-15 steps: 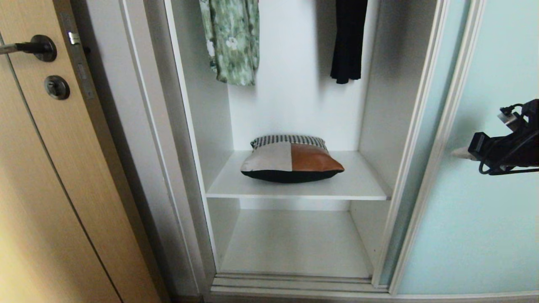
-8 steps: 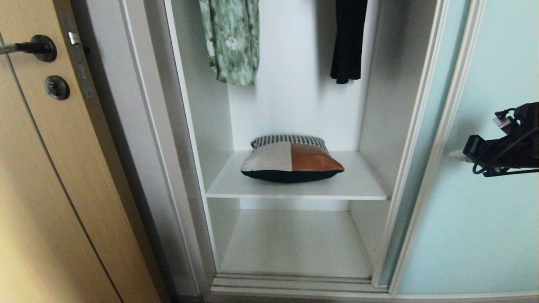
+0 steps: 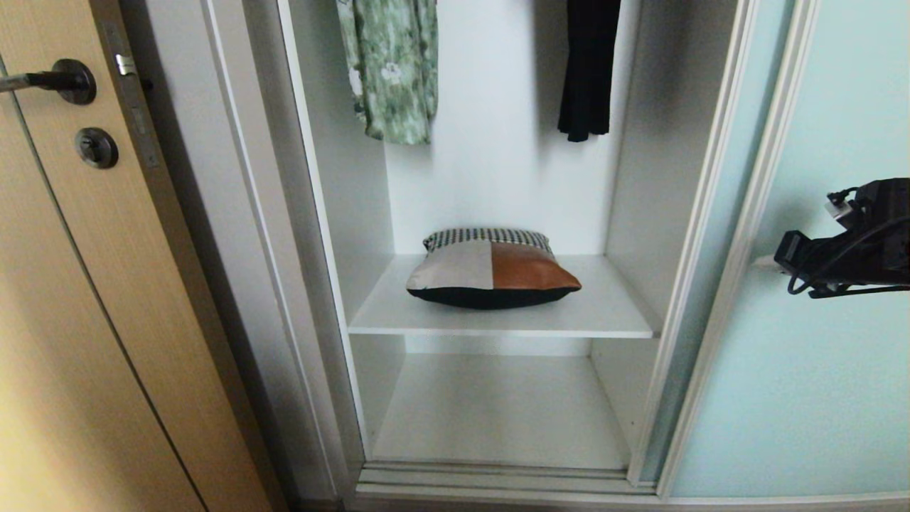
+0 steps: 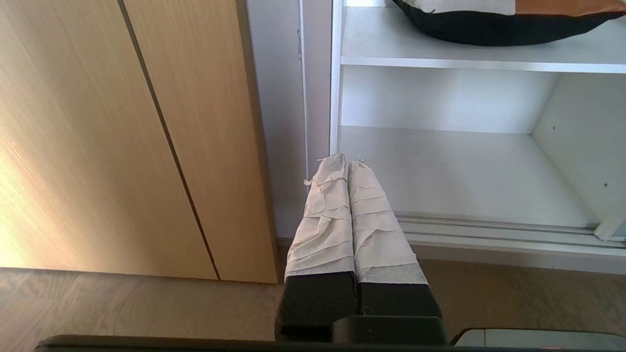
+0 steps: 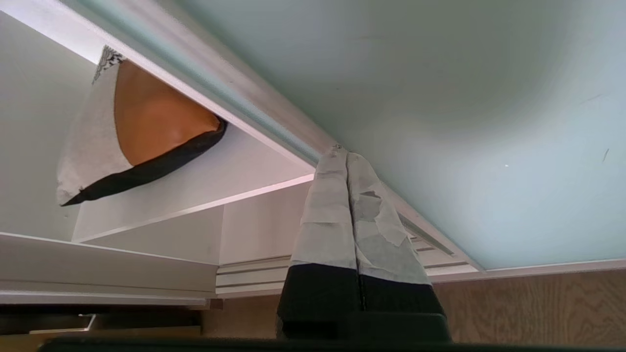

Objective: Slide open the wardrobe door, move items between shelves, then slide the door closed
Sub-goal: Close the door

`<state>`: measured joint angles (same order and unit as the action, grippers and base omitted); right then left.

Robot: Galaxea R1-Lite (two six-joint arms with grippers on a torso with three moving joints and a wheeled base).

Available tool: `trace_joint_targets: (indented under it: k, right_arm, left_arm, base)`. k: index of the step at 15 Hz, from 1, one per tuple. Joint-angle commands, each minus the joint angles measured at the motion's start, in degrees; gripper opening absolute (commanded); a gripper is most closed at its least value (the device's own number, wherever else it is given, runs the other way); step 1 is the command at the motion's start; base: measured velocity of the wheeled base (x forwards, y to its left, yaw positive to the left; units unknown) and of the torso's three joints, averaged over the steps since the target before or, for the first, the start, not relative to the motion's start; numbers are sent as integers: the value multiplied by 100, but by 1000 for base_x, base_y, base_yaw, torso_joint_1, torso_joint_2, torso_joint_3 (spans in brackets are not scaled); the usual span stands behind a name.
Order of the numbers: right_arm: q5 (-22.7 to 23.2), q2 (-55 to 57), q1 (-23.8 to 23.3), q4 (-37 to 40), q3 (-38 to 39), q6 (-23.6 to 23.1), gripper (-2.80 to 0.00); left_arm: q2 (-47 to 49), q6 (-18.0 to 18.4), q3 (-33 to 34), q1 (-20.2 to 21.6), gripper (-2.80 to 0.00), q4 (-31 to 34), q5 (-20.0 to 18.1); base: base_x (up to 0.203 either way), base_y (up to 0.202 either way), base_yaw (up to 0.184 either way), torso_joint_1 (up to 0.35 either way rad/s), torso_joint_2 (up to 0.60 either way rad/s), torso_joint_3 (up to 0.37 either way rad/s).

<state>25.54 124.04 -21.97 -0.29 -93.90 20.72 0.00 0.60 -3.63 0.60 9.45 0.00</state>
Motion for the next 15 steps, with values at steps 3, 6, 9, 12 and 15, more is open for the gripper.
trace_joint_targets:
  k: [3, 6, 9, 12, 15]
  right_arm:
    - [11, 112, 8, -22, -119, 2, -280]
    - [12, 63, 43, -23, -77, 2, -280]
    - [12, 76, 87, -32, -155, -7, -280]
    - [-5, 138, 207, -37, -207, -7, -280]
    - [-5, 182, 272, -30, -269, -7, -280]
  left_arm:
    - [9, 2, 3, 2, -280, 5, 0]
    - [9, 2, -2, 2, -280, 5, 0]
    - [9, 2, -2, 2, -280, 5, -1]
    - [9, 2, 3, 2, -280, 5, 0]
    - [9, 1, 3, 2, -280, 5, -1]
  base:
    - [0, 0, 0, 0, 0, 0]
    - [0, 0, 0, 0, 0, 0]
    - [0, 0, 0, 0, 0, 0]
    - [0, 0, 0, 0, 0, 0]
    - [0, 0, 0, 0, 0, 0]
